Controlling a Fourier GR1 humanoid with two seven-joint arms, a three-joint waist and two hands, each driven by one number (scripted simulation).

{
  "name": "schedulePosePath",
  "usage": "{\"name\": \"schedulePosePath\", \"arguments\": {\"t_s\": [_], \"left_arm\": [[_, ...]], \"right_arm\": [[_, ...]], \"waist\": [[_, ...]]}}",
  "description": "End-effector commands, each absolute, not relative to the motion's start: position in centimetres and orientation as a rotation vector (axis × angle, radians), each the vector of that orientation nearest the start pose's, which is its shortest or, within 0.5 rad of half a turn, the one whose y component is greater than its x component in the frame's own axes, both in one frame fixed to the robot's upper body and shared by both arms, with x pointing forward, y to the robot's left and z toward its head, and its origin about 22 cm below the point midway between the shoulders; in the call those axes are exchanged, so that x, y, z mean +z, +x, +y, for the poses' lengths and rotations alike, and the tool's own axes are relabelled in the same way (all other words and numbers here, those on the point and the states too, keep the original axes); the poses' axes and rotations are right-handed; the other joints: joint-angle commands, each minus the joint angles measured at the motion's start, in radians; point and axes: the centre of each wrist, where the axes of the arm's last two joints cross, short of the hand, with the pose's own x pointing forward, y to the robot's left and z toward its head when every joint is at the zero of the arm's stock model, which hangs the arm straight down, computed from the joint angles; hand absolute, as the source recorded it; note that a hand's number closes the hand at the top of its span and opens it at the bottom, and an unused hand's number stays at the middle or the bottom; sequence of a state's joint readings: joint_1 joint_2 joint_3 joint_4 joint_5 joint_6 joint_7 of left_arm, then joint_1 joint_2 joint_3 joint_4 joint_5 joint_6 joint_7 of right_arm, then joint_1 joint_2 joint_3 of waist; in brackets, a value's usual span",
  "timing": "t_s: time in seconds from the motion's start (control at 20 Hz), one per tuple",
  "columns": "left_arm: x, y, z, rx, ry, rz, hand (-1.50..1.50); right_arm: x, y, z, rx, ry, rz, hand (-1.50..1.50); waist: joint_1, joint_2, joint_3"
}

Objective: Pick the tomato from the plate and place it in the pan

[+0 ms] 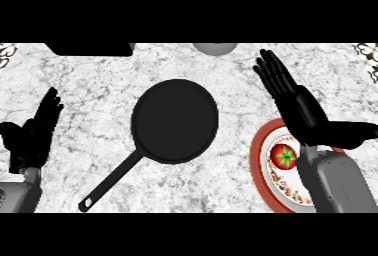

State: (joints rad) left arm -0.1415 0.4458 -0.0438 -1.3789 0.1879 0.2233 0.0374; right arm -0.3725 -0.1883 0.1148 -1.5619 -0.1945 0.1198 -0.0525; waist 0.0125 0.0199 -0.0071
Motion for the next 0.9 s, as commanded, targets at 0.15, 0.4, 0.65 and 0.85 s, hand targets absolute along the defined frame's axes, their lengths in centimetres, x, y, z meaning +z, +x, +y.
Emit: {"name": "schedulePosePath", "arguments": {"t_s": [0.15,0.4,0.65,0.85], "left_arm": [[1.2,25.2,32.6,-0.161,0.398,-1.416,0.00],[-0.8,23.4,32.9,-0.147,0.410,-1.338,0.00],[-0.9,22.4,30.7,-0.201,0.388,-1.356,0.00],[0.2,22.8,30.2,-0.223,0.357,-1.371,0.00]], "right_arm": [[9.5,30.5,-25.6,-0.173,-0.136,-1.925,-1.50],[2.5,25.5,-33.8,-0.576,-0.702,-1.496,-1.50],[-0.1,18.6,-31.7,-0.526,-0.859,-1.299,-1.50],[1.9,15.4,-32.6,-0.240,-0.966,-1.202,-1.50]], "waist": [[-0.040,-0.032,0.008],[-0.147,-0.032,0.007],[-0.068,-0.035,0.002],[-0.050,-0.028,0.001]]}}
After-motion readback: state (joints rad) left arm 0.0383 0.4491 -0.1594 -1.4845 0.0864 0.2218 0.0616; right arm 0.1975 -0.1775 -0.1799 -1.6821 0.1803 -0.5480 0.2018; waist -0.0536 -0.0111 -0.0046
